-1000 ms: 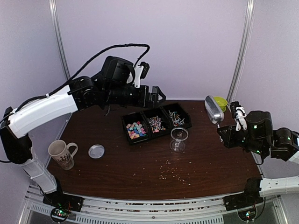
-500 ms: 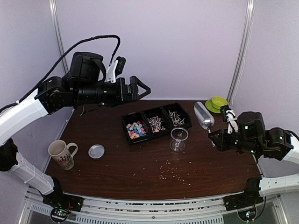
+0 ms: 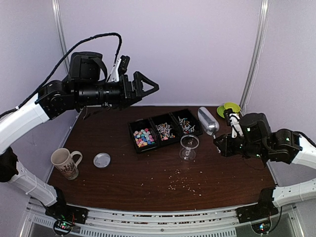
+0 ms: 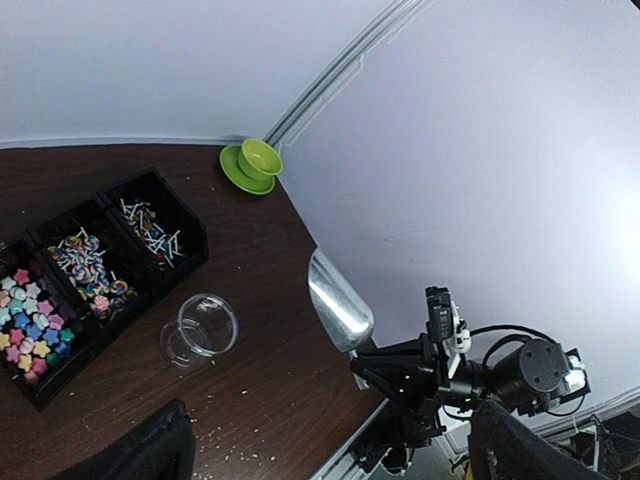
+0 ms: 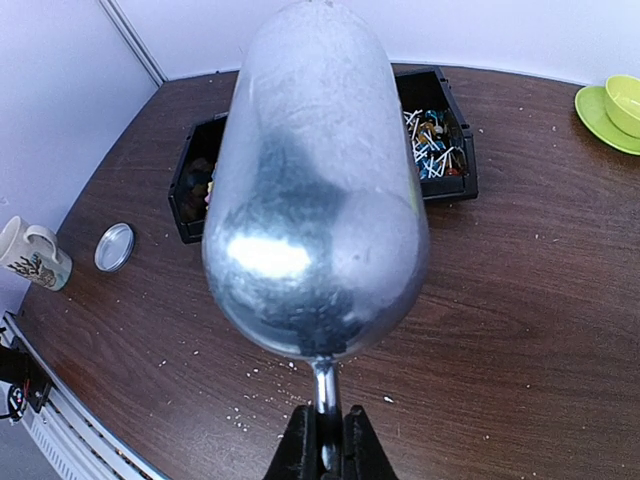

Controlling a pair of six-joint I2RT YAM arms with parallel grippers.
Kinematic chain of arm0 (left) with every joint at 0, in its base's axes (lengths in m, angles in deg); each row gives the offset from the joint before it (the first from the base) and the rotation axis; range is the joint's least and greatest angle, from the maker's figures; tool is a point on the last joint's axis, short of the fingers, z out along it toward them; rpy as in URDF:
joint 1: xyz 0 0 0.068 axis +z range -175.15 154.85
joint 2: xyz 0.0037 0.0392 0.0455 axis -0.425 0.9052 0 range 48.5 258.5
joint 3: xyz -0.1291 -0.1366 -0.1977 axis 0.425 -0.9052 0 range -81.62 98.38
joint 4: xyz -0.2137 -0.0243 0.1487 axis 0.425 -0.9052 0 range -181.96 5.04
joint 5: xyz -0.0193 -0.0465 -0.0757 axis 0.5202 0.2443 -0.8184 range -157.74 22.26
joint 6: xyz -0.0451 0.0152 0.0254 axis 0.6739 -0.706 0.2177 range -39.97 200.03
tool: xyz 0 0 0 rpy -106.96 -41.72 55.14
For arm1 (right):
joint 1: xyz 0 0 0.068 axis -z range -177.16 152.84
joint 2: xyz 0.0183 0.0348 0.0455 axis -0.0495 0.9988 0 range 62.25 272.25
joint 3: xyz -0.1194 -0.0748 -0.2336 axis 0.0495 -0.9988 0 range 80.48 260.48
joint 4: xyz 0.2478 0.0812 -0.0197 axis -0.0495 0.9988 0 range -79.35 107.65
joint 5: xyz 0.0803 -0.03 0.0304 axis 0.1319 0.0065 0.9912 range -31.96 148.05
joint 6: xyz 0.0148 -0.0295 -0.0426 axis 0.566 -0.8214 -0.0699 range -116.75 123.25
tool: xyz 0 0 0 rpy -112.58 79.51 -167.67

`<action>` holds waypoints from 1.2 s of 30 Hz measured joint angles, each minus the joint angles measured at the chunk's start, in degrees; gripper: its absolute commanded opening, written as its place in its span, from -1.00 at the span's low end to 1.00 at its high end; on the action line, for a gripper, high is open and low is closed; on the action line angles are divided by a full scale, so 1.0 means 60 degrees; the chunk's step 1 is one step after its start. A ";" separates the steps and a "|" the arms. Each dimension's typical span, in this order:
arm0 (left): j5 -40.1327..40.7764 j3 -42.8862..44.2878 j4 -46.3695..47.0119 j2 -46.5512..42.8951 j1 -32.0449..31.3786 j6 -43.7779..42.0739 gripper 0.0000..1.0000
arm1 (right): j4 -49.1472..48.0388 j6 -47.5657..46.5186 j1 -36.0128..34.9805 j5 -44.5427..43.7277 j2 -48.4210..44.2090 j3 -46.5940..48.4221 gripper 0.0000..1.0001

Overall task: Pack the candies
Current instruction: Pass from the right arm to the left

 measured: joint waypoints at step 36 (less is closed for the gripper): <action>0.1923 -0.4167 0.0517 -0.1840 -0.0780 -0.9588 0.96 | -0.0423 -0.0801 -0.0229 0.4903 -0.0117 0.0335 -1.00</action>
